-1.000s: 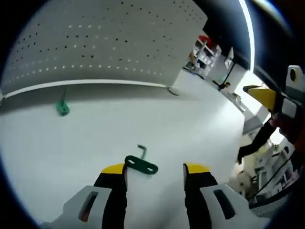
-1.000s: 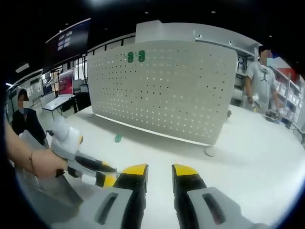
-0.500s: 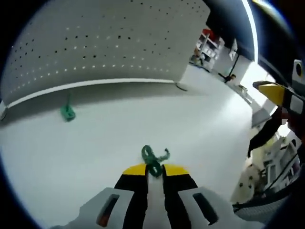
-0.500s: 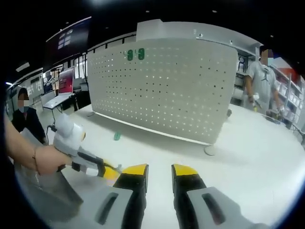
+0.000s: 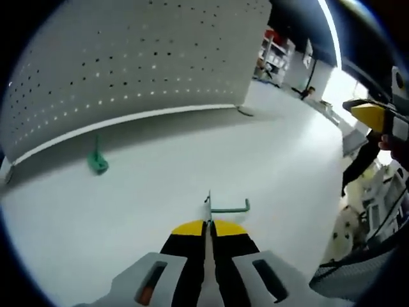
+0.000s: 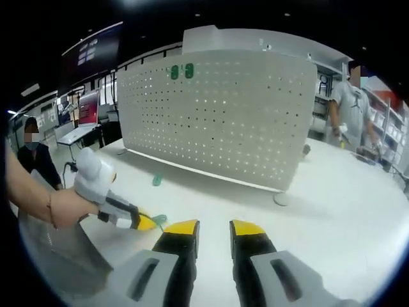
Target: Insert the hook assembly into the mounting plate slot until the hook locks in place.
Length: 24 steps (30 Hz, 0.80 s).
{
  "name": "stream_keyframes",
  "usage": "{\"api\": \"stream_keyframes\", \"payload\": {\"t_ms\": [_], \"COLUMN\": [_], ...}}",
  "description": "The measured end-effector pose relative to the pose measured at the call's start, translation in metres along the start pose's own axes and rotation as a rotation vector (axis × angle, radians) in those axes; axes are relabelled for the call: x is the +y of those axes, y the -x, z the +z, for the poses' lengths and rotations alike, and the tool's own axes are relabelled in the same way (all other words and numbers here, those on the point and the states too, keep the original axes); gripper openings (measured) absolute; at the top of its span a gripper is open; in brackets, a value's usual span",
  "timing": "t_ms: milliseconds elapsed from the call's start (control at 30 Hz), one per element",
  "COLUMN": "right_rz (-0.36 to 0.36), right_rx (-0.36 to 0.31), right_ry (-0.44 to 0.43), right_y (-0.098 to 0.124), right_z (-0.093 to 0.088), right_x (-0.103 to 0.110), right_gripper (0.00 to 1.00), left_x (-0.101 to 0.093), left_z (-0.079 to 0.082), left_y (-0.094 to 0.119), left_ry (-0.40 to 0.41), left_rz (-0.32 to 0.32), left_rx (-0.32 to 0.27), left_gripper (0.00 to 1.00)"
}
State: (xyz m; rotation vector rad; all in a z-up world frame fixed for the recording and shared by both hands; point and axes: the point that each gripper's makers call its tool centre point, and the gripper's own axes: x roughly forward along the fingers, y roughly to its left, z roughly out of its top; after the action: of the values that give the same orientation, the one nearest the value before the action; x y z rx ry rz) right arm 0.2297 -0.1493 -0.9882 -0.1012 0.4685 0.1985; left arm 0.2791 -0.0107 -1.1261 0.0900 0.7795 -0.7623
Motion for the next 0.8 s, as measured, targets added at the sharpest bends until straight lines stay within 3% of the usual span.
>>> {"api": "stream_keyframes", "payload": {"t_ms": [233,500,800], "right_rz": [0.006,0.03,0.095], "right_rx": [-0.007,-0.027,-0.055], "right_ry": [0.007,0.008,-0.011], "right_y": [-0.002,-0.01,-0.022], "right_z": [0.003,0.015,0.032], "right_x": [0.002,0.01,0.036], "right_gripper": [0.16,0.16,0.17], "left_x": [0.005,0.022,0.041], "left_z": [0.002,0.025,0.043], "left_y": [0.007,0.029,0.061], "left_ry": [-0.005,0.002,0.021], "left_rz": [0.002,0.014,0.036], "left_rx": [0.004,-0.034,-0.07], "left_gripper": [0.02,0.02,0.02]}}
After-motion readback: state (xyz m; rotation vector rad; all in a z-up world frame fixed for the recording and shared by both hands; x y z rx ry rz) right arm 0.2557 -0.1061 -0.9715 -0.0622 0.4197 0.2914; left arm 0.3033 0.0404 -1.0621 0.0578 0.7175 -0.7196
